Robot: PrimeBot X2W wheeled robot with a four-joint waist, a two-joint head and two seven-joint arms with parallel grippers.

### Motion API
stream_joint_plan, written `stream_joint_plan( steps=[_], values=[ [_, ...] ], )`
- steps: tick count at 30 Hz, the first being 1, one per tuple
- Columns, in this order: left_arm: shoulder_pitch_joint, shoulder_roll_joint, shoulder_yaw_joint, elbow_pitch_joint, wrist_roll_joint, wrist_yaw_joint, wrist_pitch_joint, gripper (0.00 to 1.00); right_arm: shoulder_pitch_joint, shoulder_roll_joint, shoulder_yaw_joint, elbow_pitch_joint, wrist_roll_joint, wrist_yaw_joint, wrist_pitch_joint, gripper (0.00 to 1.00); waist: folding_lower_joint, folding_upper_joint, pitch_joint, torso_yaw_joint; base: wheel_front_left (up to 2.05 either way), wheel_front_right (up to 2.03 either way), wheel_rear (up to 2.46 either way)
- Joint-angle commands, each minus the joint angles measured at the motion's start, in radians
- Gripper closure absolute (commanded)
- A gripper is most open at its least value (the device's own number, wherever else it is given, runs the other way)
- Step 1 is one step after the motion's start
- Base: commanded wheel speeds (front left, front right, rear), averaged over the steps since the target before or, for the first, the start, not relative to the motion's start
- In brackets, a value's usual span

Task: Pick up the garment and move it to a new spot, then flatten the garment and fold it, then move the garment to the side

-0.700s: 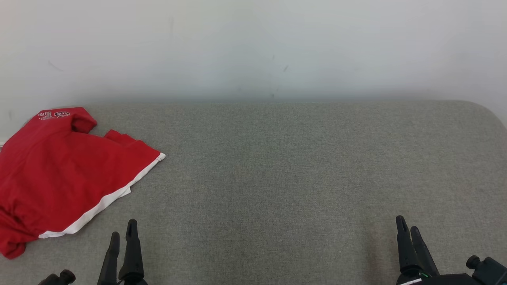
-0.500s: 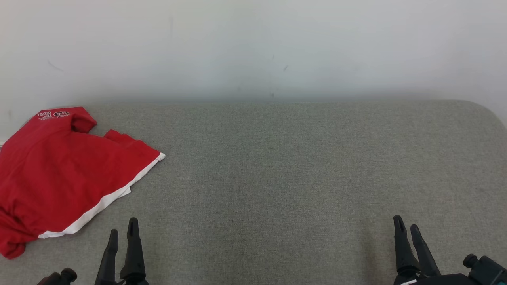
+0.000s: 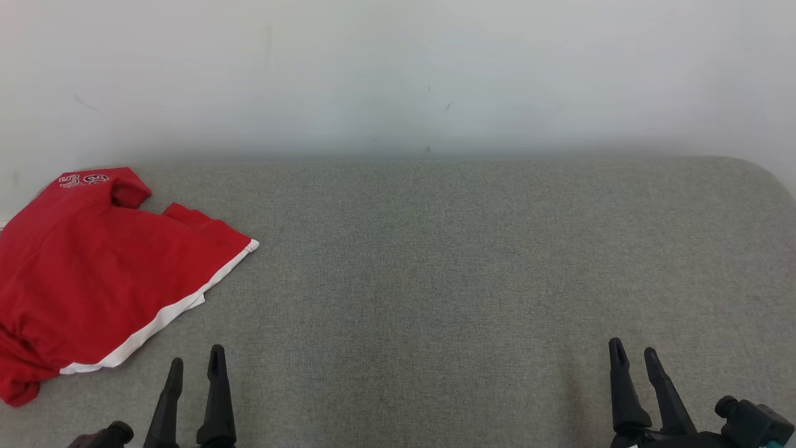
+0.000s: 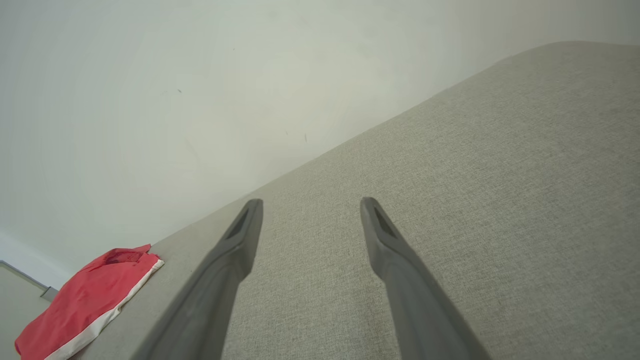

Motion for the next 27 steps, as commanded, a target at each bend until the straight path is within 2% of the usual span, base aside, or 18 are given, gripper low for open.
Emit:
stream_joint_plan(
  steps=[1, 27],
  values=[
    [0.006, 0.005, 0.0, -0.015, 0.032, -0.005, -0.009, 0.0, -0.009, 0.001, -0.002, -0.008, -0.033, -0.001, -0.009, 0.0, -0.0001, 0.0, 0.0, 0.0, 0.0, 0.0, 0.0],
    [0.04, 0.006, 0.045, -0.039, 0.273, -0.007, -0.058, 0.0, 0.009, 0.018, -0.014, -0.011, -0.324, -0.002, -0.061, 0.0, -0.0001, 0.0, -0.005, -0.001, 0.0, 0.0, 0.0]
  ],
)
